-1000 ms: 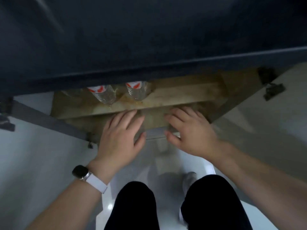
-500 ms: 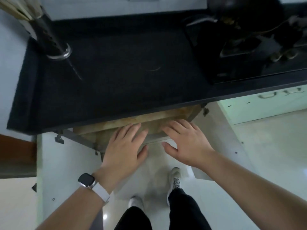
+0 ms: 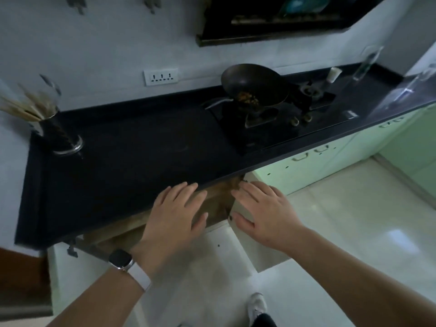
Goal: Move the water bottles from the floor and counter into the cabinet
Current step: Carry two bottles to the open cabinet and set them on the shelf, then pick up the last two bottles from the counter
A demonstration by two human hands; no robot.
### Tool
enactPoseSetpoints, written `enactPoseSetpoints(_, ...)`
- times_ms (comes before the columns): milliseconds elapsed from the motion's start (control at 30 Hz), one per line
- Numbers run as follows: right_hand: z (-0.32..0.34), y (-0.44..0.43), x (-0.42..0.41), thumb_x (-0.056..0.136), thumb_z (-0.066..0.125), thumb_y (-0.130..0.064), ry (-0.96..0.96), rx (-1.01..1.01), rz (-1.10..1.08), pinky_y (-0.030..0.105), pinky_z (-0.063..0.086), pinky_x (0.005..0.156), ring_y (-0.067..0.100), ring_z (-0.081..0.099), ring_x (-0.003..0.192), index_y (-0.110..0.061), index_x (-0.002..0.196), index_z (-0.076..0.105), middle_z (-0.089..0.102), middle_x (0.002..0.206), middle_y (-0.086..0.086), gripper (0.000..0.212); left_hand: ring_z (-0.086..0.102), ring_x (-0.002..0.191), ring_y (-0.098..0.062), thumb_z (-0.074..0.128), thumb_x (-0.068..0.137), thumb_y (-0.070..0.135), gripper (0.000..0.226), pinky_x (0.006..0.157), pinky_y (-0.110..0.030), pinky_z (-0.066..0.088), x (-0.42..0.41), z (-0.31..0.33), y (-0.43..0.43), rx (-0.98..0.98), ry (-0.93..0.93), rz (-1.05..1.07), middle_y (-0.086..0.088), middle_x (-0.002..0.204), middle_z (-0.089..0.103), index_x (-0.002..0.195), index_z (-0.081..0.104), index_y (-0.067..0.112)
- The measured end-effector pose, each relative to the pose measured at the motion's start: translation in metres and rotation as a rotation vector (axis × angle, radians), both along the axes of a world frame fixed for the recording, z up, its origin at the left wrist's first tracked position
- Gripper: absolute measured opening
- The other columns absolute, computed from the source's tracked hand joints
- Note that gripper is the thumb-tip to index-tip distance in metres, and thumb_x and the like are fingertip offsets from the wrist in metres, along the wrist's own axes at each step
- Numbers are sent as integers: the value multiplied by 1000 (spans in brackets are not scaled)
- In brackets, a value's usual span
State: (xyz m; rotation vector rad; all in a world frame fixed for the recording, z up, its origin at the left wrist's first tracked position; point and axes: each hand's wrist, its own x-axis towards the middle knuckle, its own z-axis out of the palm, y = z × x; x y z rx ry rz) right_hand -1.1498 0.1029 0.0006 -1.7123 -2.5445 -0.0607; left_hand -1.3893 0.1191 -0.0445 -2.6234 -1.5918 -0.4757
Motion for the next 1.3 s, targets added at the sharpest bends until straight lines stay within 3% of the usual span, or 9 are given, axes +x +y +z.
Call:
enactPoseSetpoints(333,18,-1,104,90,38,-53,72,90,-70,46,50,94,31,60,115,-23,125,61,62,128,2,51,59,125,-21,43,94,48,50,105,-47,48,104,35,4,13,42,-89,1,133,65,133,63,26)
enactPoseSetpoints(533,31,-3,222,90,40,-55,57,133,-104,46,51,94,30,62,115,-25,125,62,63,129,2,51,56,129,-22,43,96,47,49,109,-44,42,218,56,16,62,72,-150,-1,136,62,134,63,23)
enactPoseSetpoints(833,45,-34,401,90,44,-54,93,203,-235,44,47,97,32,59,117,-23,127,61,62,129,3,51,58,124,-30,50,93,44,47,103,-50,47,408,73,34,169,68,-331,-7,130,65,128,66,17)
enactPoseSetpoints(1300,58,-88,583,92,41,-57,63,258,-694,44,45,99,30,56,122,-24,132,59,62,132,3,55,60,117,-33,54,90,40,43,100,-51,45,634,76,67,282,-79,-750,-10,124,65,121,67,14)
